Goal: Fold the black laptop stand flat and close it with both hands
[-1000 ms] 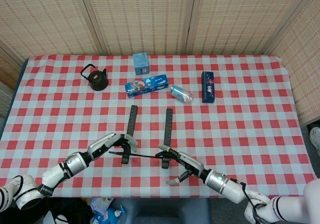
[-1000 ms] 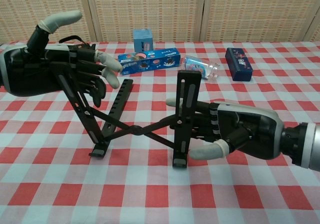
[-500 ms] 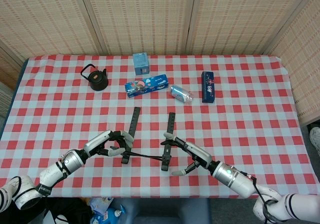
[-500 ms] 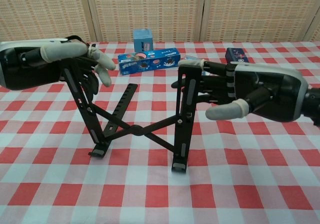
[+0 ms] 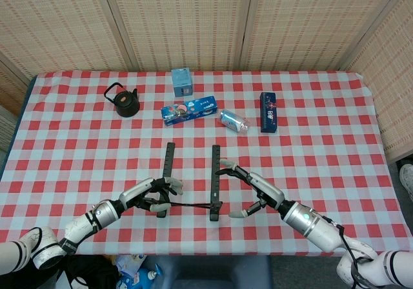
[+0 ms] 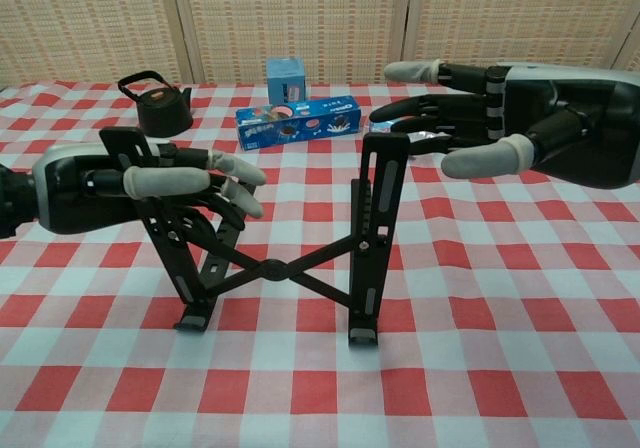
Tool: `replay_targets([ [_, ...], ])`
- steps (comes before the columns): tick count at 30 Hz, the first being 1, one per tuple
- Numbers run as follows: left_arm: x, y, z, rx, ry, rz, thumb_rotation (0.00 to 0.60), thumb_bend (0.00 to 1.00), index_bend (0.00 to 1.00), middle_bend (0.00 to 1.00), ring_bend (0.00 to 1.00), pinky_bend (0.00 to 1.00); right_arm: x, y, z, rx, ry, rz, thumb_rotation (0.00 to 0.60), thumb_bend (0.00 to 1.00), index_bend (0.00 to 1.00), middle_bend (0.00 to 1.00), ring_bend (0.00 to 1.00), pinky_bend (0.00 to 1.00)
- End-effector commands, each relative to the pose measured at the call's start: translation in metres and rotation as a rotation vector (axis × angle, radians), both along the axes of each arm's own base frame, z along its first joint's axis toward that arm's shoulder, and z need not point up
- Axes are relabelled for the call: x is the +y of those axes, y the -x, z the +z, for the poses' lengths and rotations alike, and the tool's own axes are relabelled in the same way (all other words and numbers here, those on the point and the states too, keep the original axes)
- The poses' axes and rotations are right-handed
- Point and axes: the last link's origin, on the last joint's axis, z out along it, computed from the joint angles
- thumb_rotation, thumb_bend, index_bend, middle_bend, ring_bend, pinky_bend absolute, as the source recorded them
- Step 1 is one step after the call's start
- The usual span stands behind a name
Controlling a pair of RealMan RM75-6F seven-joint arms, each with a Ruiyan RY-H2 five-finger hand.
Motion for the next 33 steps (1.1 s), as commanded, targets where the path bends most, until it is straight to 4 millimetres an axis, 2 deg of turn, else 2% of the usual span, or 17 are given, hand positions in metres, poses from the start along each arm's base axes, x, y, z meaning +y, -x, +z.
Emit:
replay_targets([
  [1, 0.001, 0.000, -0.007, 0.014, 0.009, 0.002, 0.367, 0.21, 0.21, 0.29, 0.27, 0.37, 0.000, 0.001, 0.000, -0.003, -0.001, -0.004, 0.600, 0.02, 0.00, 0.15, 0.05, 0.04],
  [7, 0.000, 0.004, -0.009, 0.021, 0.009, 0.026, 0.368, 0.21, 0.21, 0.29, 0.28, 0.37, 0.001, 0.003, -0.001, -0.004, 0.000, -0.005, 0.600, 0.02, 0.00, 0.15, 0.05, 0.04],
  [14, 0.008, 0.014, 0.008, 0.056, -0.112, -0.005, 0.368, 0.21, 0.21, 0.29, 0.27, 0.36, -0.003, 0.002, 0.003, -0.013, 0.009, -0.002, 0.600, 0.02, 0.00, 0.15, 0.05, 0.04],
  [21, -0.002, 0.033, 0.021, 0.167, -0.196, -0.089, 0.388, 0.21, 0.21, 0.27, 0.25, 0.33, -0.011, -0.004, 0.013, -0.015, 0.038, 0.014, 0.600, 0.02, 0.00, 0.15, 0.05, 0.04],
  [24, -0.009, 0.042, 0.022, 0.232, -0.221, -0.124, 0.407, 0.21, 0.29, 0.25, 0.23, 0.32, -0.010, -0.006, 0.014, -0.001, 0.037, 0.025, 0.600, 0.02, 0.00, 0.15, 0.05, 0.04],
  [26, -0.013, 0.044, 0.021, 0.259, -0.239, -0.146, 0.400, 0.21, 0.34, 0.24, 0.23, 0.32, -0.009, -0.007, 0.014, 0.005, 0.034, 0.029, 0.600, 0.02, 0.00, 0.15, 0.05, 0.04],
  [33, -0.020, 0.045, 0.014, 0.318, -0.304, -0.193, 0.398, 0.21, 0.34, 0.22, 0.20, 0.29, -0.007, -0.005, 0.013, 0.014, 0.026, 0.019, 0.600, 0.02, 0.00, 0.15, 0.05, 0.04],
])
